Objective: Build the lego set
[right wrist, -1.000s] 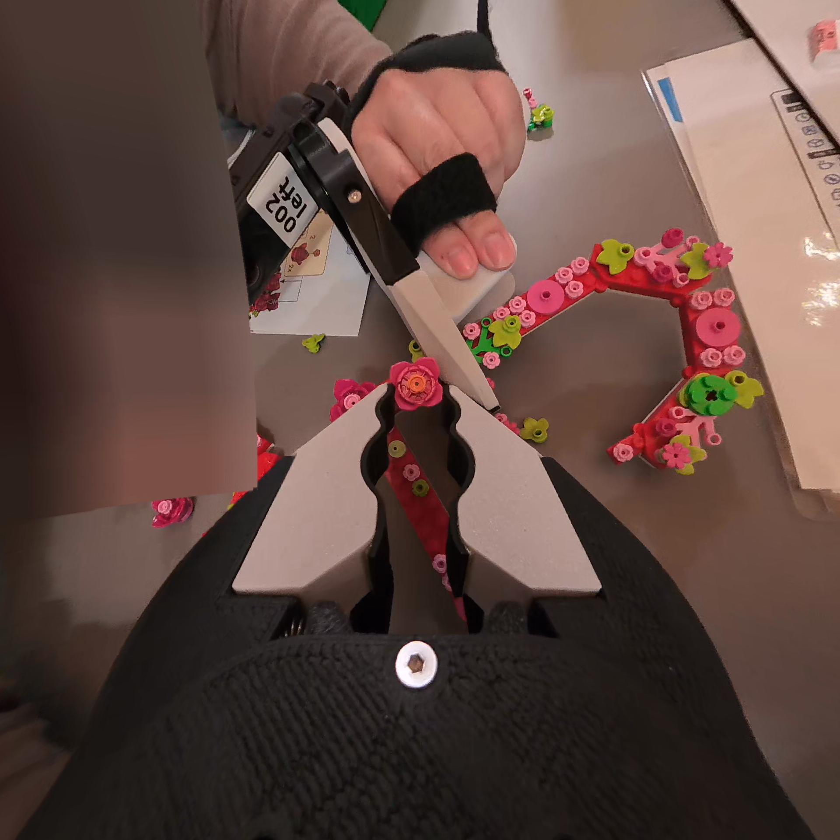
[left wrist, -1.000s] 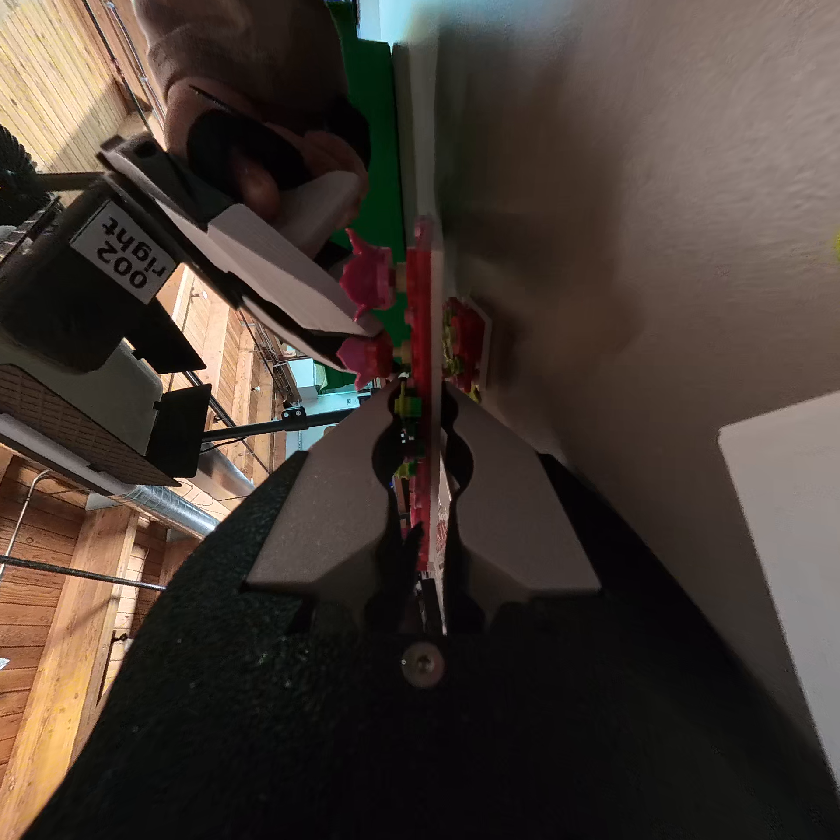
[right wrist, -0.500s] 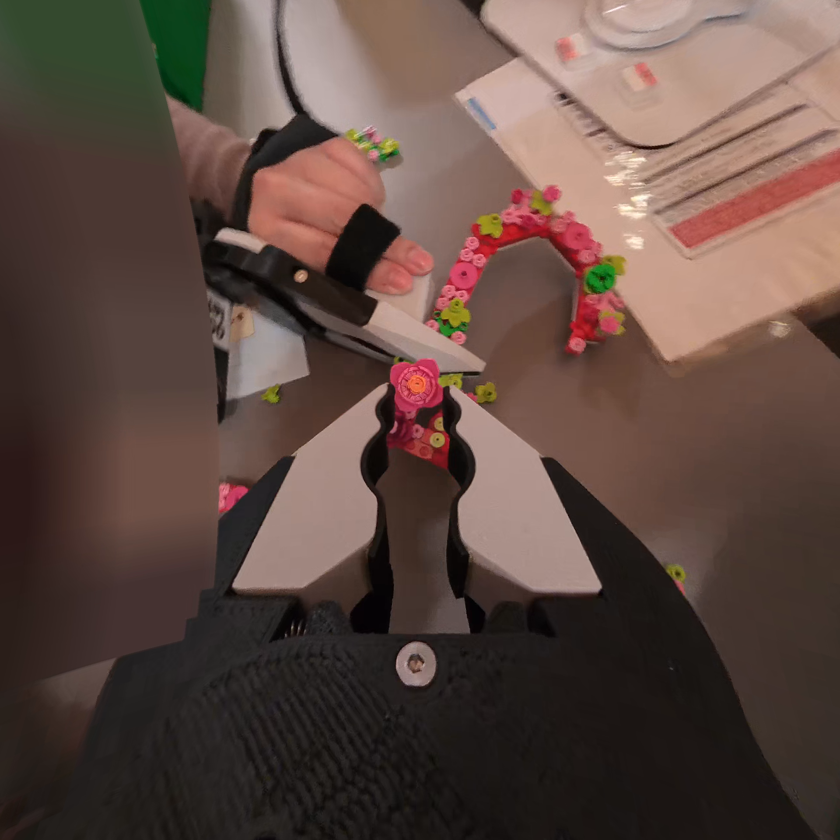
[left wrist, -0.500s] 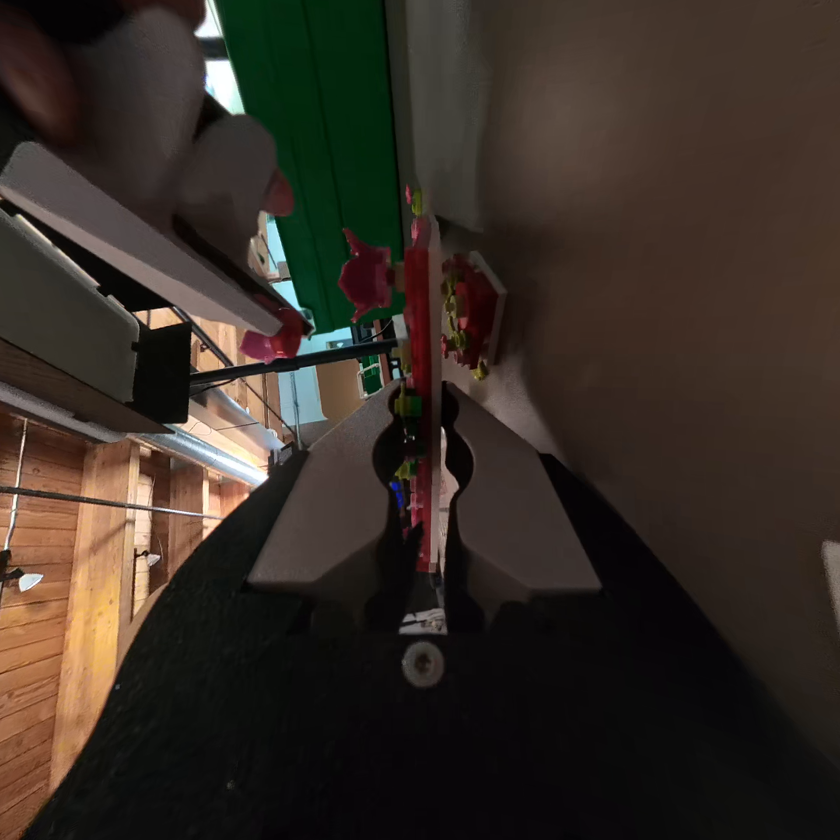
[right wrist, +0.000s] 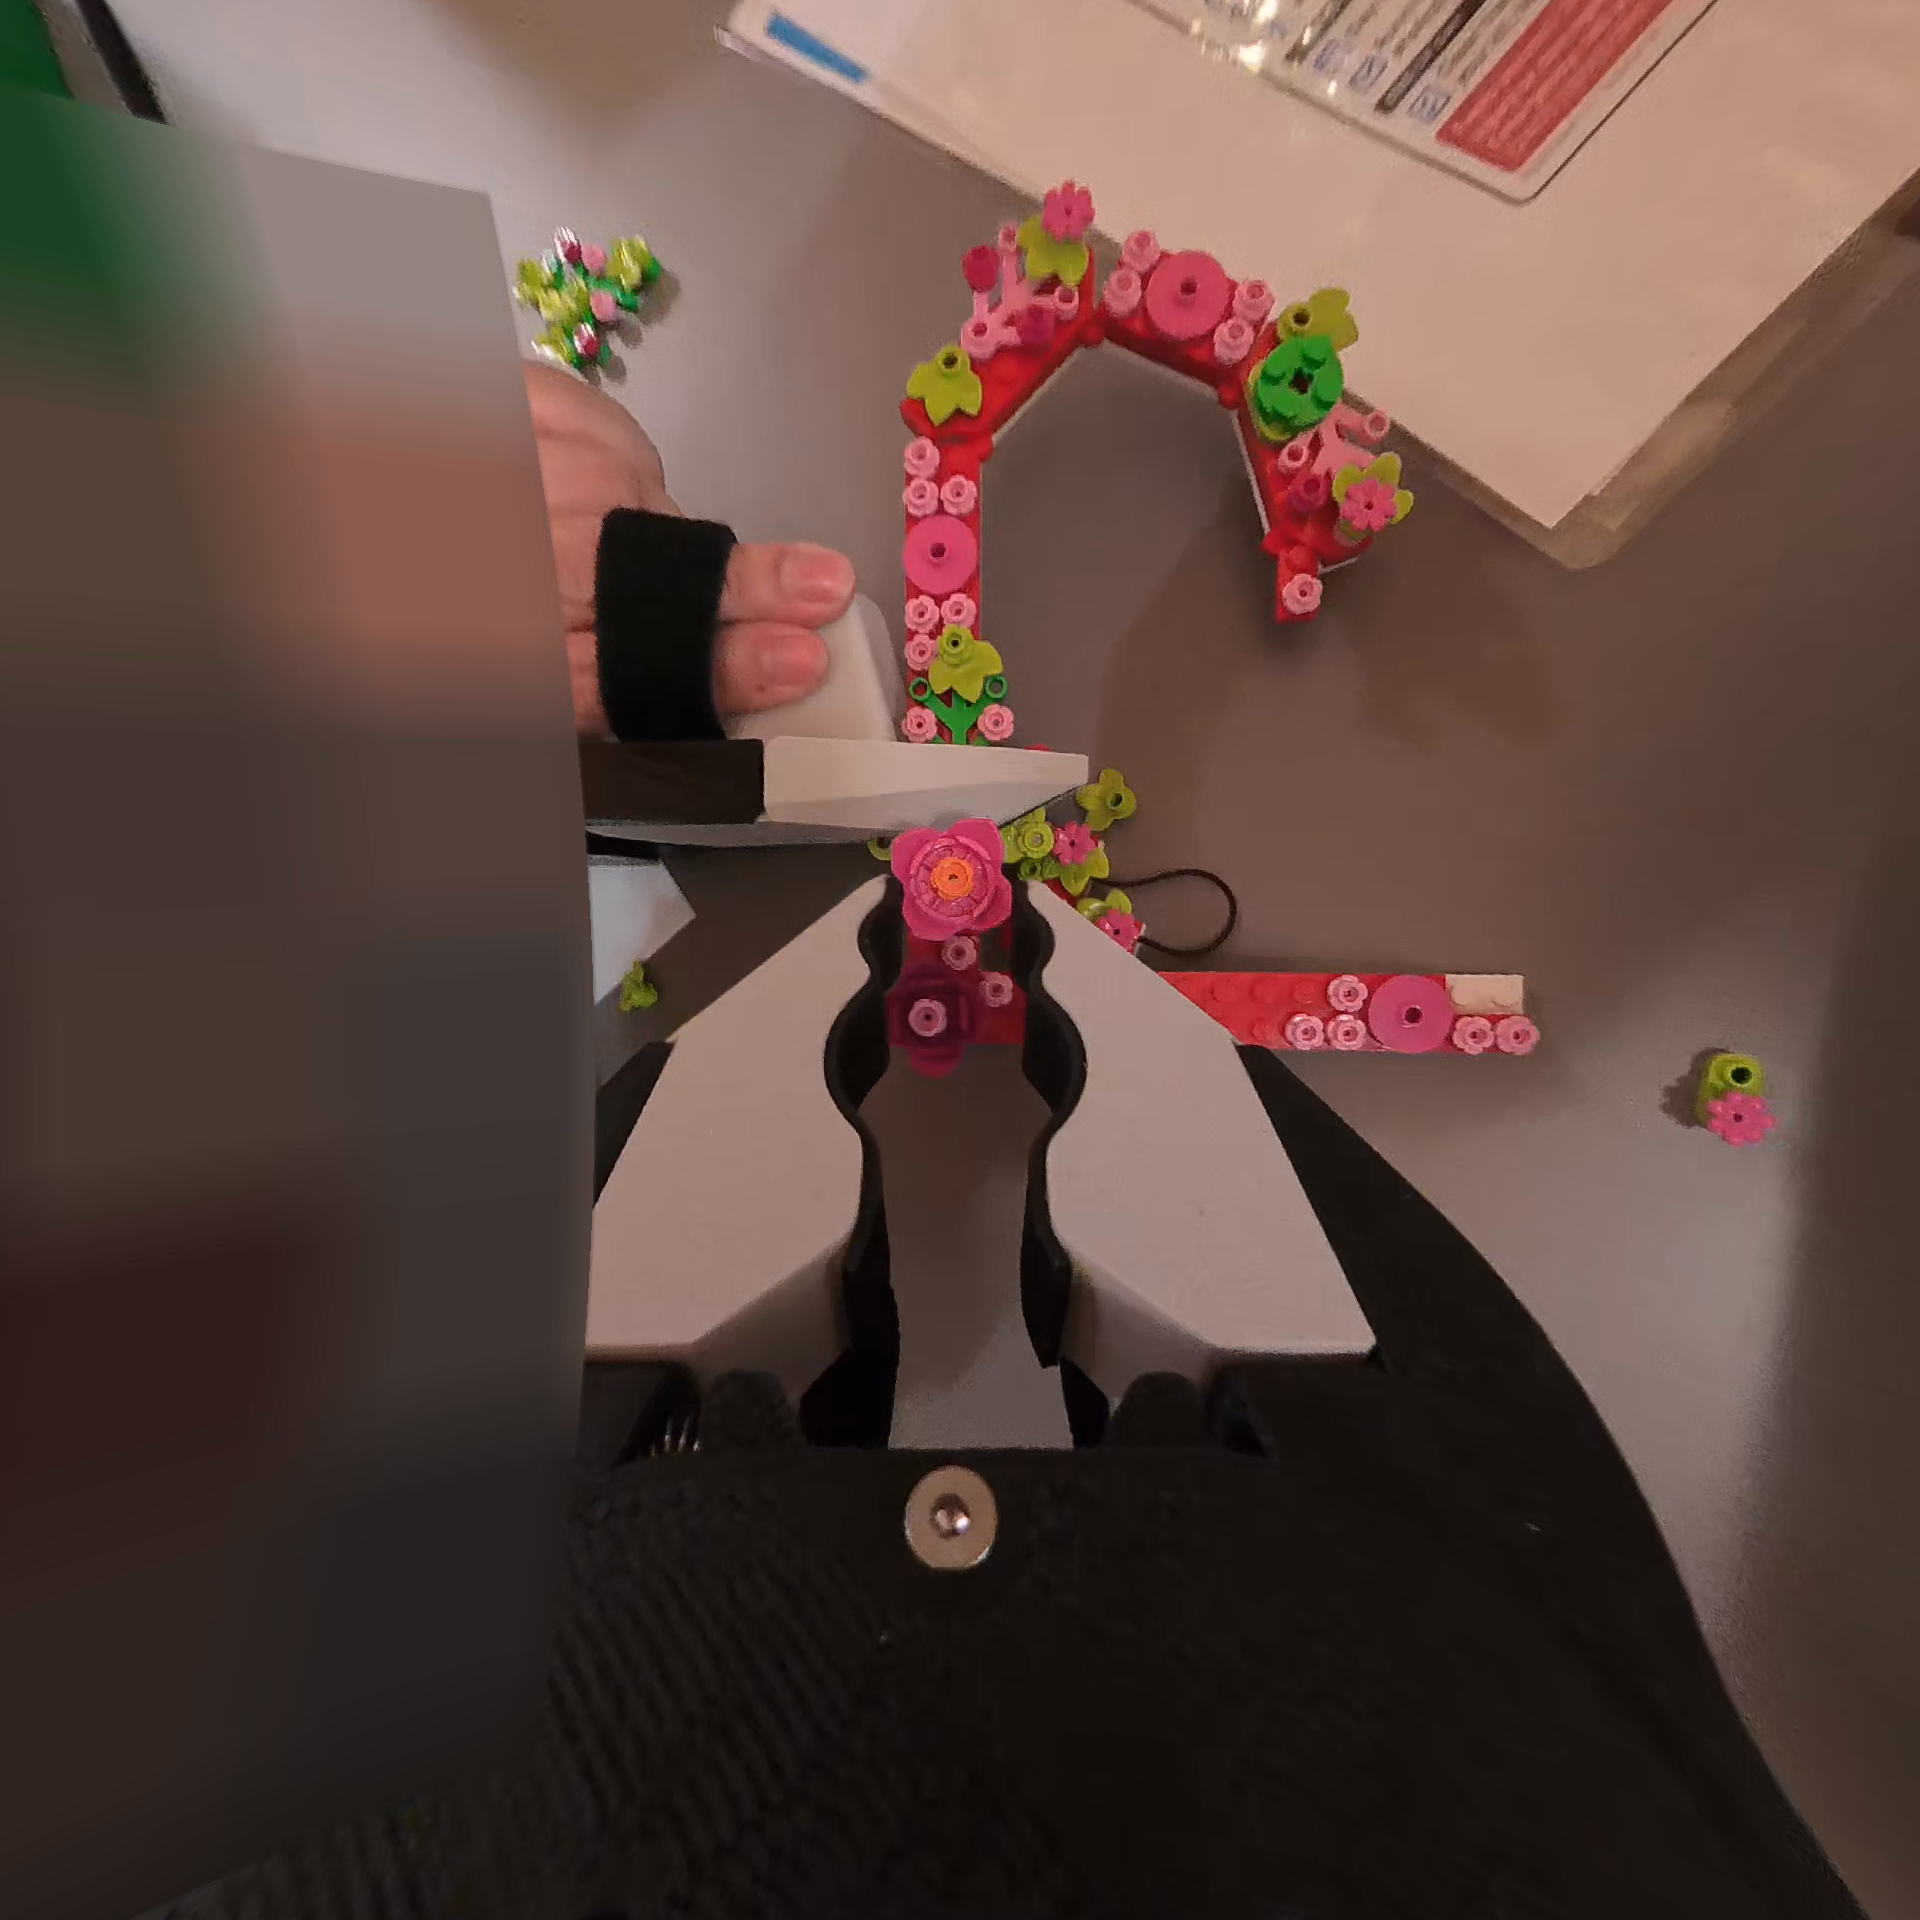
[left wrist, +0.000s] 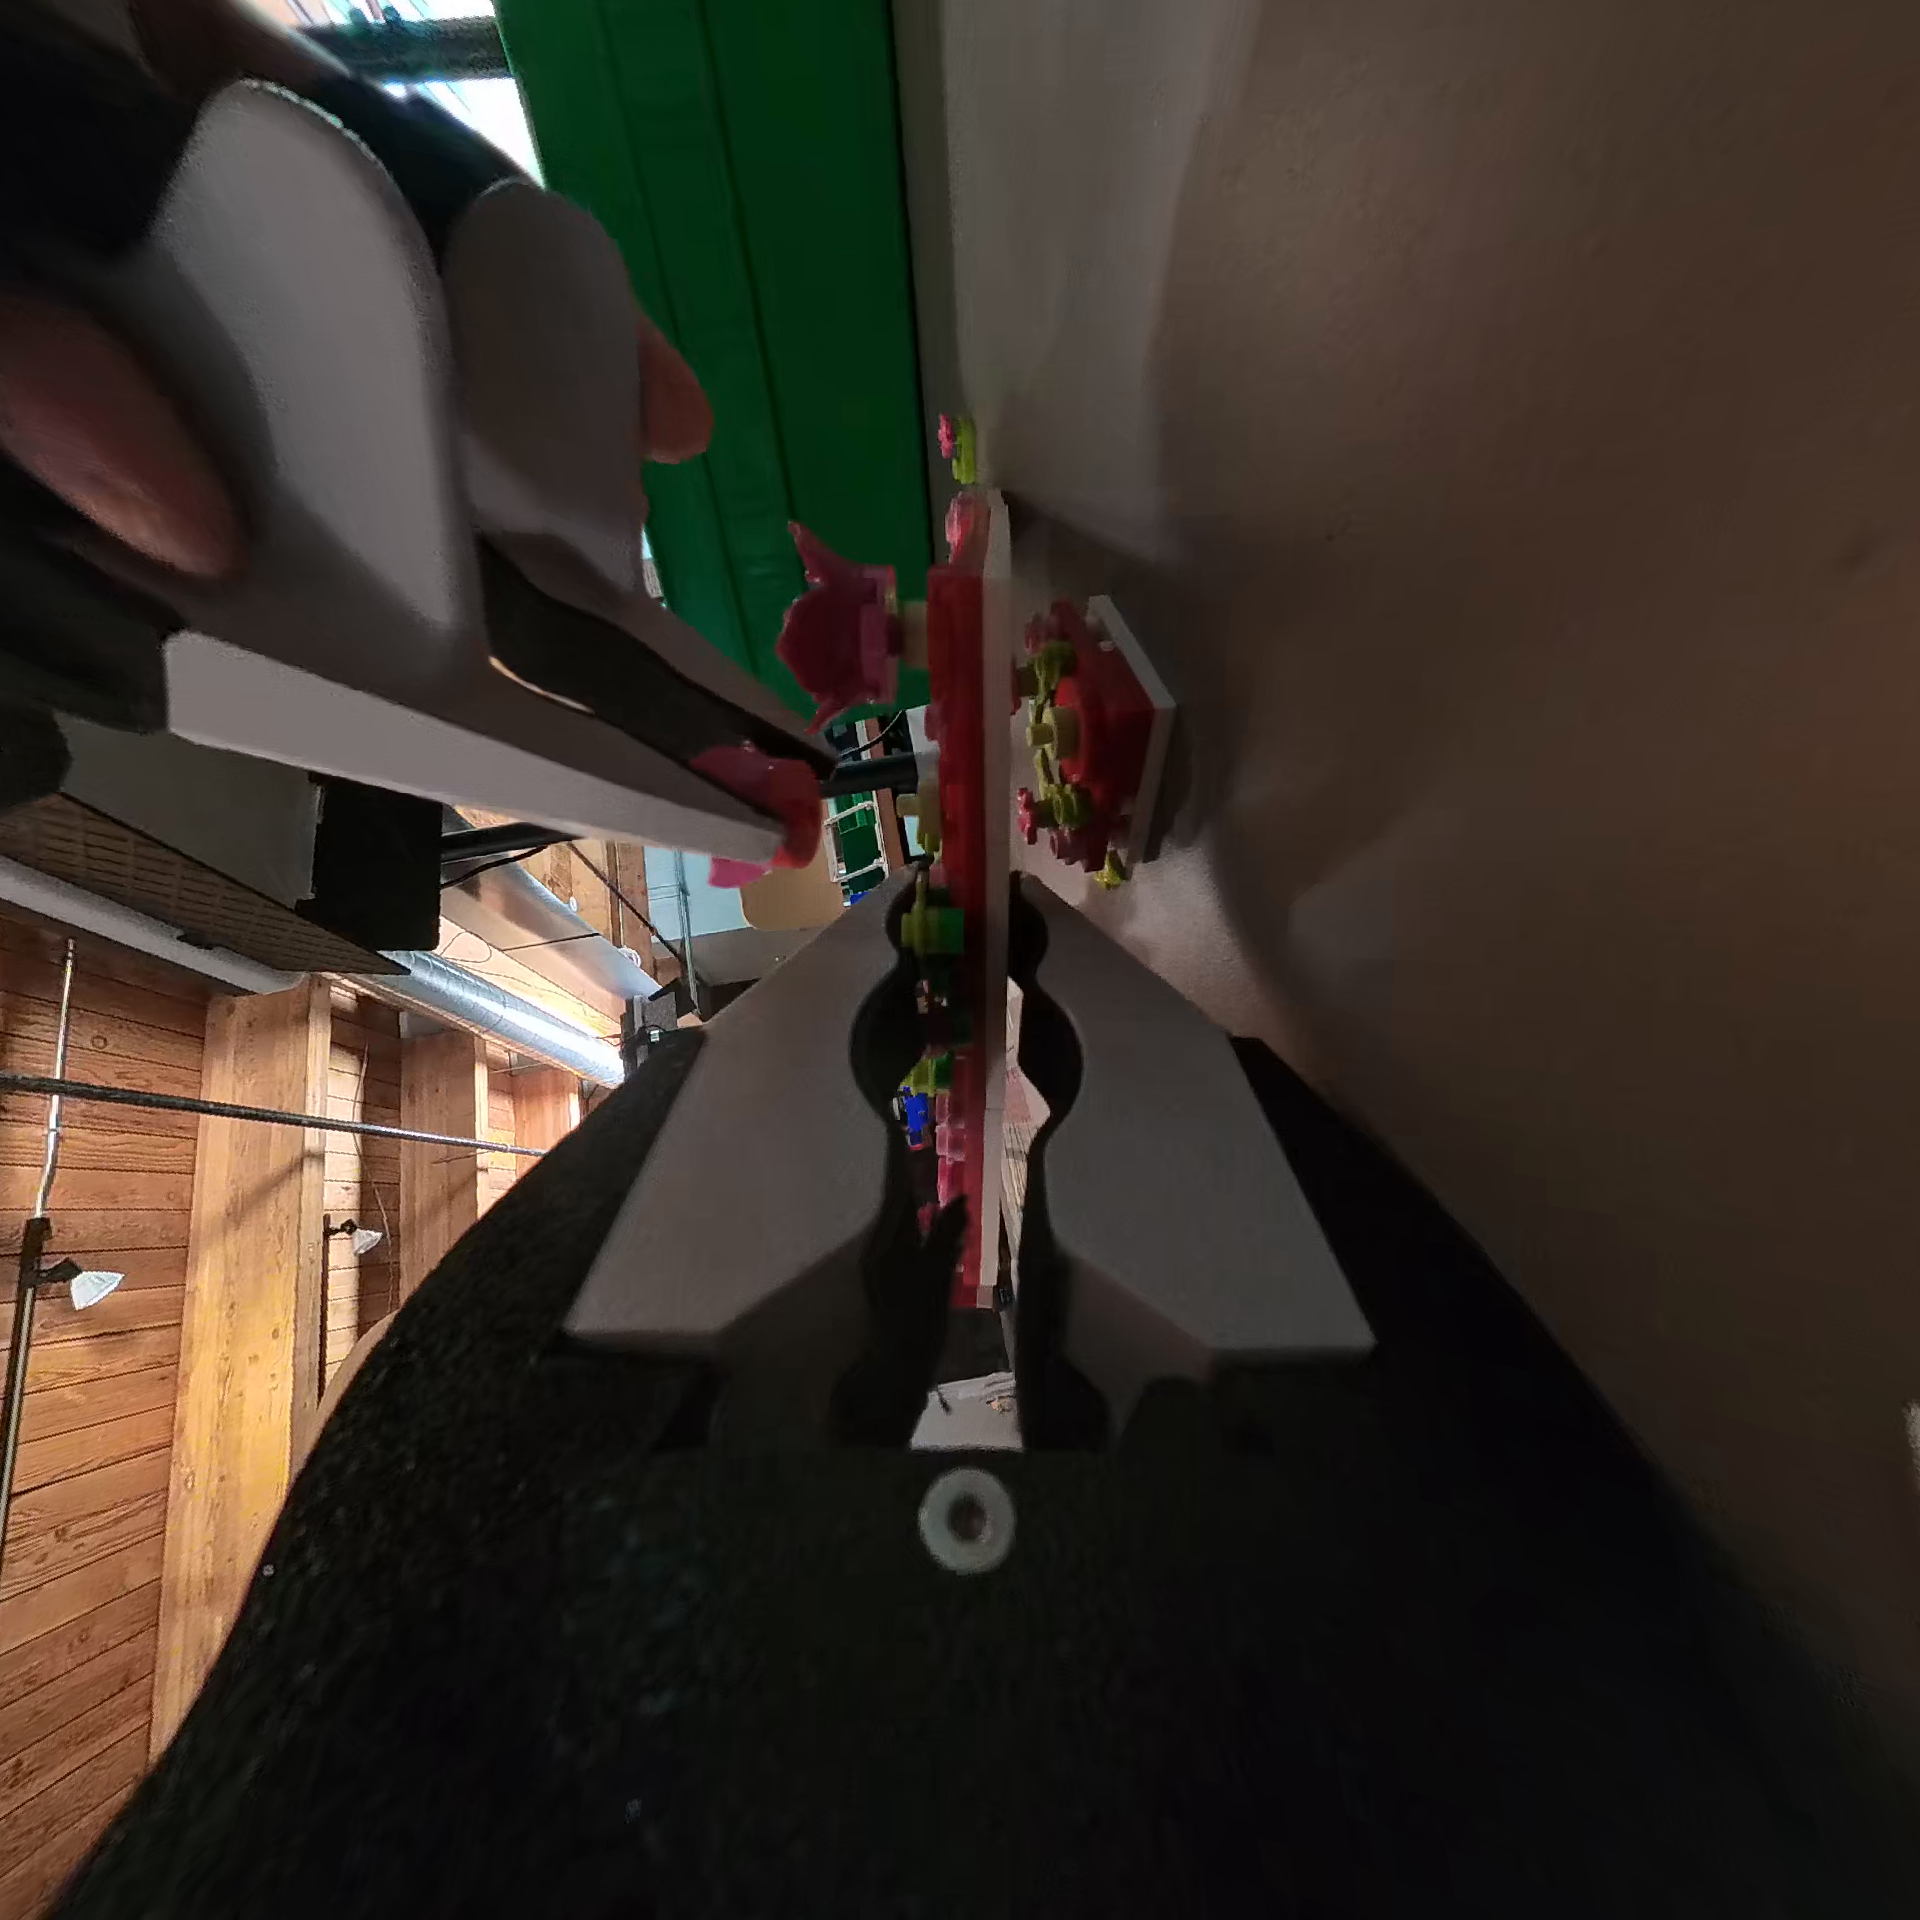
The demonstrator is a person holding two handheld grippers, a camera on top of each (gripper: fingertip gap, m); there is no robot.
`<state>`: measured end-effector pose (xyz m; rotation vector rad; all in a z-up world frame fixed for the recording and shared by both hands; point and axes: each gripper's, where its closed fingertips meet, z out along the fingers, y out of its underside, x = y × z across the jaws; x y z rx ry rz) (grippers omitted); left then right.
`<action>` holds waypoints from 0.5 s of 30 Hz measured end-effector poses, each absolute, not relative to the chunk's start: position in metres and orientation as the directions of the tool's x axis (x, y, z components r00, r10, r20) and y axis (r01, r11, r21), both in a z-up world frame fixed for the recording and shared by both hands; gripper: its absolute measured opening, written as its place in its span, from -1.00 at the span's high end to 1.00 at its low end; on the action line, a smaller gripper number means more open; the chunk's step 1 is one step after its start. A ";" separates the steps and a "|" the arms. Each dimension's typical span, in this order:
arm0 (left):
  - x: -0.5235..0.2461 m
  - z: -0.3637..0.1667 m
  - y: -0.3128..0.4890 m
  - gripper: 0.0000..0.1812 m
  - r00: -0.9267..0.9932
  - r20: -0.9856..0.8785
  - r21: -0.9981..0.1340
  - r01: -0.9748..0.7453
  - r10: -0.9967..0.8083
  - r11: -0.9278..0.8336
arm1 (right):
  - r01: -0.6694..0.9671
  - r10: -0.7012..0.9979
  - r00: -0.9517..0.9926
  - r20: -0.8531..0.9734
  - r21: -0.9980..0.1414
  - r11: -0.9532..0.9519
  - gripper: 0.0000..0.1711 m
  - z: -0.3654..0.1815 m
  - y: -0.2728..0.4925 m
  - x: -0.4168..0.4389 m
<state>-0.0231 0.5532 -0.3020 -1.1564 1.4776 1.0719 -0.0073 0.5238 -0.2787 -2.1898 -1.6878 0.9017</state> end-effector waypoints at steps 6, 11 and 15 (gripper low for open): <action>-0.023 -0.302 0.553 0.89 -0.107 -0.982 0.078 -0.981 -0.157 0.179 | 0.882 0.967 0.114 -0.228 -0.426 -0.204 0.78 -0.289 0.522 -0.003; -0.023 -0.303 0.554 0.88 -0.099 -0.981 0.068 -0.981 -0.164 0.182 | 0.891 0.967 0.123 -0.222 -0.405 -0.206 0.78 -0.293 0.522 -0.003; -0.022 -0.303 0.554 0.88 -0.100 -0.981 0.069 -0.980 -0.164 0.184 | 0.889 0.965 0.119 -0.232 -0.407 -0.208 0.78 -0.293 0.521 -0.002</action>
